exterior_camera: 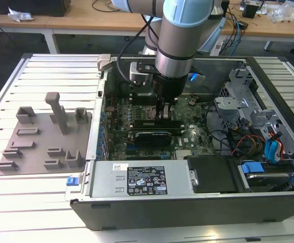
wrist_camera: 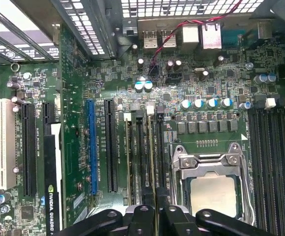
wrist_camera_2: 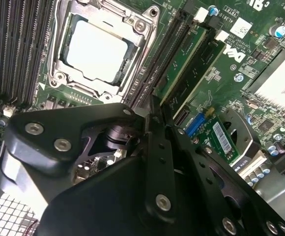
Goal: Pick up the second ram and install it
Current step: 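Insert the second ram into the second slot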
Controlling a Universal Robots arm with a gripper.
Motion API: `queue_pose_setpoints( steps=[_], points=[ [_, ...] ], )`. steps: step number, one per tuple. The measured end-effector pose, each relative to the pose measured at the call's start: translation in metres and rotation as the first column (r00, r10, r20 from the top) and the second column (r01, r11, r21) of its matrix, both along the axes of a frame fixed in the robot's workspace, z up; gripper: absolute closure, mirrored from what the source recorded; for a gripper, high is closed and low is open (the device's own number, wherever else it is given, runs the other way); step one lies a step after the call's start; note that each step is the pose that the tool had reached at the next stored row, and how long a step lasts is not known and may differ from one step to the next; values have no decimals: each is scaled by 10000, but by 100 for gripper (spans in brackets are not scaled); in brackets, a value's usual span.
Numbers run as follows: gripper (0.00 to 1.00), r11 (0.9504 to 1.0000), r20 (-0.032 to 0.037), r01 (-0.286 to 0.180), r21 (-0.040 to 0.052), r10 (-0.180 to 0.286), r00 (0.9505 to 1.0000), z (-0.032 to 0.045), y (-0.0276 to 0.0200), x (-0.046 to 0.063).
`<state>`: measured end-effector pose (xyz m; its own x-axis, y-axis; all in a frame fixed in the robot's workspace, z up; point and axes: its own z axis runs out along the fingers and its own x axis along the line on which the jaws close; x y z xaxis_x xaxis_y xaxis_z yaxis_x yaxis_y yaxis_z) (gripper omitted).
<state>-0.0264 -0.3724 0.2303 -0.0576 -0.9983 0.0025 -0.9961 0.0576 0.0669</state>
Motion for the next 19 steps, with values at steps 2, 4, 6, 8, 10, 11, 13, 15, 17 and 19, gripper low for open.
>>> queue_pose_setpoints(
  steps=[2, 4, 6, 8, 10, 11, 13, 15, 17, 19],
  points=[
    [87, 10000, 0, -1, -2, 1, 10000, -12, 0, 0],
    [87, 10000, 0, 0, 0, 0, 10000, -14, 0, 0],
    [87, 10000, 0, 0, 0, 0, 10000, -15, 0, 0],
    [87, 10000, 1, 26, 0, -26, 10000, -19, 6, 0],
    [87, 10000, 0, 42, 0, -42, 10000, -20, 26, 0],
    [87, 10000, 0, 45, 0, -45, 10000, -22, 26, 0],
    [87, 10000, 1, 48, 4, -48, 10000, -31, 17, 0],
    [87, 10000, 0, 39, 1, -39, 10000, -32, 11, 0],
    [87, 10000, 1, 30, 2, -30, 10000, -43, 11, 0],
    [87, 10000, 0, 30, 2, -30, 10000, -70, 11, 0]
  ],
)
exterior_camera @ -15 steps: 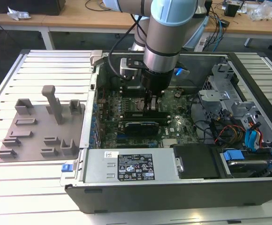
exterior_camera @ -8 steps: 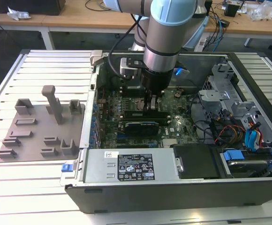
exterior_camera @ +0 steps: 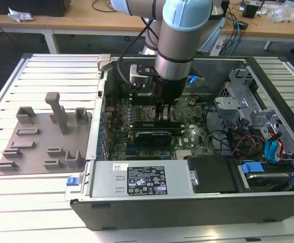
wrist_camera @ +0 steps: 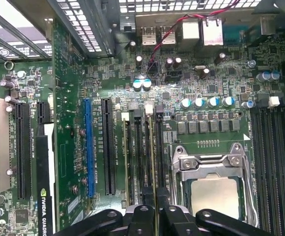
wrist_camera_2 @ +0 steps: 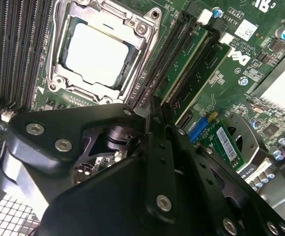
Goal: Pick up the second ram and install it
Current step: 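Insert the second ram into the second slot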
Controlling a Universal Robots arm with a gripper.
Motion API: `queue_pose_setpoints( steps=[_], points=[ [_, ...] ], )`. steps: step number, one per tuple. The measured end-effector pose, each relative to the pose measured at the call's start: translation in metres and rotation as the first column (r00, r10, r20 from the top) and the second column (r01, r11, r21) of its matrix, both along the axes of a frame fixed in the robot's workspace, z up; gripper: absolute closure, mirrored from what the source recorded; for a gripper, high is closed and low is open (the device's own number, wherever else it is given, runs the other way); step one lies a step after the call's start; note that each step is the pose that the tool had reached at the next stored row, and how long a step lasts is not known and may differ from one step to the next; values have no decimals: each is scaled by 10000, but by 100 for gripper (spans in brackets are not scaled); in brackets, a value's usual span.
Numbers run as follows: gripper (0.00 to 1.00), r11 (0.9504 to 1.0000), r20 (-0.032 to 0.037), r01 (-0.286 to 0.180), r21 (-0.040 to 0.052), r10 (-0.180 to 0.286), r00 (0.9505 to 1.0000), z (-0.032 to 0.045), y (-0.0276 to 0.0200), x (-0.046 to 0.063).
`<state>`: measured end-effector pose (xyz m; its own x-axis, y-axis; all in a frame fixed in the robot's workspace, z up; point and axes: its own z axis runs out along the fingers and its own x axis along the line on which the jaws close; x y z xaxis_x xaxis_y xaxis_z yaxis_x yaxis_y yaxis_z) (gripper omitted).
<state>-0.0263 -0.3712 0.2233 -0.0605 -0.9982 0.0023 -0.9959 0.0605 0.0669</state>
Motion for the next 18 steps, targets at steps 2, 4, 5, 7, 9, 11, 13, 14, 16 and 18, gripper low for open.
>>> queue_pose_setpoints(
  steps=[2, 4, 5, 7, 9, 11, 13, 14, 16, 18],
  points=[
    [87, 10000, 0, 1, 0, -1, 10000, -4, 0, 0],
    [79, 10000, 0, 0, 5, 0, 10000, -6, 0, 0],
    [79, 10000, 0, 0, 5, 0, 10000, 5, 0, 0],
    [79, 10000, 17, 0, 0, 0, 10000, 199, 0, -11],
    [79, 10000, 24, -2, -1, 2, 10000, 377, 10, -15],
    [90, 10000, 25, -1, -13, 1, 10000, 436, 19, -16],
    [90, 10000, 26, -1, -11, 1, 10000, 436, 19, -15],
    [90, 10000, 26, -1, -12, 1, 10000, 437, 19, -16],
    [90, 10000, 25, 0, -13, 0, 10000, 438, 19, -16],
    [90, 10000, 25, 0, -14, 0, 10000, 439, 18, -16]
  ],
)
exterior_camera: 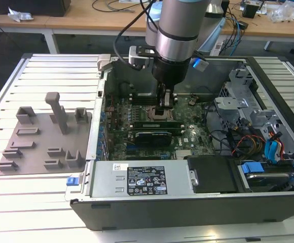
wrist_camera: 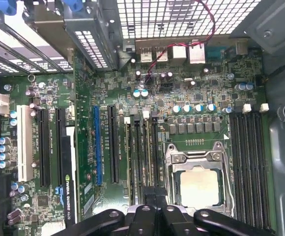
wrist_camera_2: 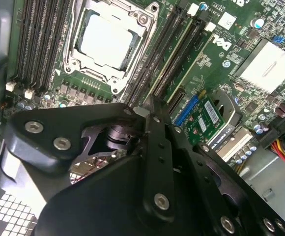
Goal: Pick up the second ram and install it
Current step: 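Insert the second ram into the second slot, then press down the second ram until it locks into place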
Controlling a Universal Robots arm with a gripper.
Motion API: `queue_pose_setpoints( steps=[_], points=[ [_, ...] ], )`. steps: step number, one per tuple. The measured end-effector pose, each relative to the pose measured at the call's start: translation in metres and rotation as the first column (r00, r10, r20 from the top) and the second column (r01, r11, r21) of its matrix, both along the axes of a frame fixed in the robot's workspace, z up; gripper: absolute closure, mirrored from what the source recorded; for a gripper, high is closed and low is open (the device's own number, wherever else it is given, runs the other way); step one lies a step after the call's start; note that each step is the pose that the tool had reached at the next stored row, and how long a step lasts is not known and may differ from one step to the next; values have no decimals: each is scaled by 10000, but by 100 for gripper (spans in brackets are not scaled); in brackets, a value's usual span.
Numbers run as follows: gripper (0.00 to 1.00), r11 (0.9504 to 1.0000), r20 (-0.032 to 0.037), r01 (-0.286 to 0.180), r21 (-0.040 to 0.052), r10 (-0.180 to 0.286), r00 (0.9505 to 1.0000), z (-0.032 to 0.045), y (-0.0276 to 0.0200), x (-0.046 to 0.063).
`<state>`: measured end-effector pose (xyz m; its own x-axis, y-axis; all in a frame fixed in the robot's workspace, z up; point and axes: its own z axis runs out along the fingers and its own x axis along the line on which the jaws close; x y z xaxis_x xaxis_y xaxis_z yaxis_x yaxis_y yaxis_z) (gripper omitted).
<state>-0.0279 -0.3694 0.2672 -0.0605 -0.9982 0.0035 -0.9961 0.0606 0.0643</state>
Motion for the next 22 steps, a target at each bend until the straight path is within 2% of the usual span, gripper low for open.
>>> queue_pose_setpoints(
  steps=[3, 5, 7, 9, 10, 16, 18, 19, 20, 22],
  points=[
    [90, 10000, -2, 0, -2, 0, 10000, 0, 0, 8],
    [90, 10000, -106, 3, -1, -3, 9999, -40, 0, 196],
    [90, 10000, -152, 0, -3, 0, 9999, -67, 0, 292],
    [90, 10000, -223, 0, -3, 0, 9998, -147, 0, 510],
    [90, 10000, -240, -2, -4, 2, 9997, -192, 0, 572],
    [90, 10000, -270, -16, 26, 16, 9996, -394, -2, 603],
    [90, 10000, -256, -16, 68, 18, 9997, -361, 4, 604],
    [90, 10000, -256, -16, 45, 17, 9997, -321, 1, 603],
    [90, 10000, -226, -16, 48, 17, 9997, -296, 0, 568],
    [90, 9999, -205, -18, 109, 20, 9998, -295, -1, 484]
  ],
)
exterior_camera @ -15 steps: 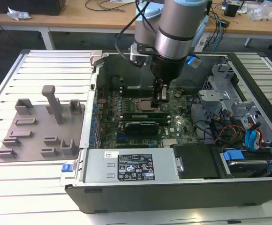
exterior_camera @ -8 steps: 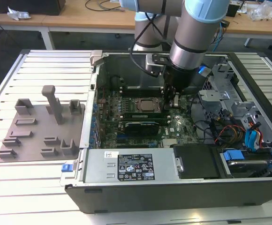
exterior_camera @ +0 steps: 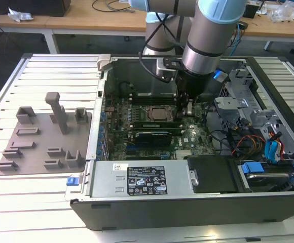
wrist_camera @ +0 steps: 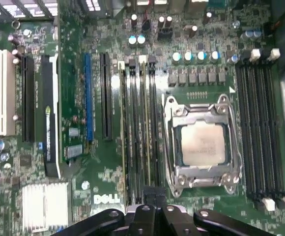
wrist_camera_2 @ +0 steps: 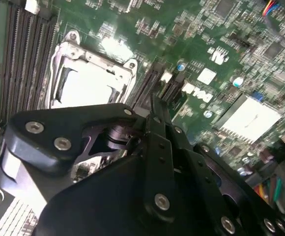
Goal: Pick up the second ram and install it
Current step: 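Press down the second ram until it locks into place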
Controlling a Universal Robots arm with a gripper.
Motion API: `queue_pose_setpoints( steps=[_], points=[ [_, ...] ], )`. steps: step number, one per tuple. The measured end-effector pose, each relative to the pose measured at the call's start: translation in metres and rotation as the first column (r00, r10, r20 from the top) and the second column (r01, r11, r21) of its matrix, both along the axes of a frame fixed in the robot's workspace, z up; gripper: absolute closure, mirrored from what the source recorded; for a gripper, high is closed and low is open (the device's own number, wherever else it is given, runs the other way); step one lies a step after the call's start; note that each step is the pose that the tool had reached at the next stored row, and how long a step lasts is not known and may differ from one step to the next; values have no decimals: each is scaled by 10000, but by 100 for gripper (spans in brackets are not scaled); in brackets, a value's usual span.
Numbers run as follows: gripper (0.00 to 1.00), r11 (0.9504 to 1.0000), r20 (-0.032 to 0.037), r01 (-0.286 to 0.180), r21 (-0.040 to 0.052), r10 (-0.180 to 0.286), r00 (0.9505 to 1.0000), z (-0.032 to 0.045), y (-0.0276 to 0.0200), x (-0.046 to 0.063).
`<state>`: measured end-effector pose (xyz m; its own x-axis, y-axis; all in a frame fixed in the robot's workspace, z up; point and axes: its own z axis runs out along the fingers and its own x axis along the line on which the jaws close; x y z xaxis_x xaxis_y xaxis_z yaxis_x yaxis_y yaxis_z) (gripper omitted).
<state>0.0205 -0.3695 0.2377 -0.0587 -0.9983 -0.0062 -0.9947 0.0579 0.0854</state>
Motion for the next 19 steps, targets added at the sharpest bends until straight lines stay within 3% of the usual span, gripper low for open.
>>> queue_pose_setpoints(
  steps=[2, 4, 6, 8, 10, 14, 15, 16, 17, 18, 19],
  points=[
    [90, 9999, 36, 0, 145, 0, 10000, -3, 0, -210],
    [90, 9998, 67, 1, 205, -3, 10000, -6, 0, -380],
    [90, 9997, 125, 0, 231, -3, 9999, -14, 0, -605],
    [90, 9997, 157, -1, 237, -3, 9999, -19, 0, -727],
    [90, 9996, 201, -3, 279, -2, 9998, -31, -8, -920],
    [90, 9993, 203, -8, 365, 0, 9998, -69, -16, -996],
    [90, 9992, 202, -7, 412, -2, 9998, -77, -17, -997],
    [90, 9985, 209, -7, 539, -5, 9998, -95, -15, -996],
    [90, 9983, 205, -6, 588, -6, 9998, -98, -15, -996],
    [90, 9982, 208, -6, 606, -6, 9998, -96, -15, -996],
    [90, 9982, 214, -8, 605, -5, 9998, -35, -16, -996]
  ],
)
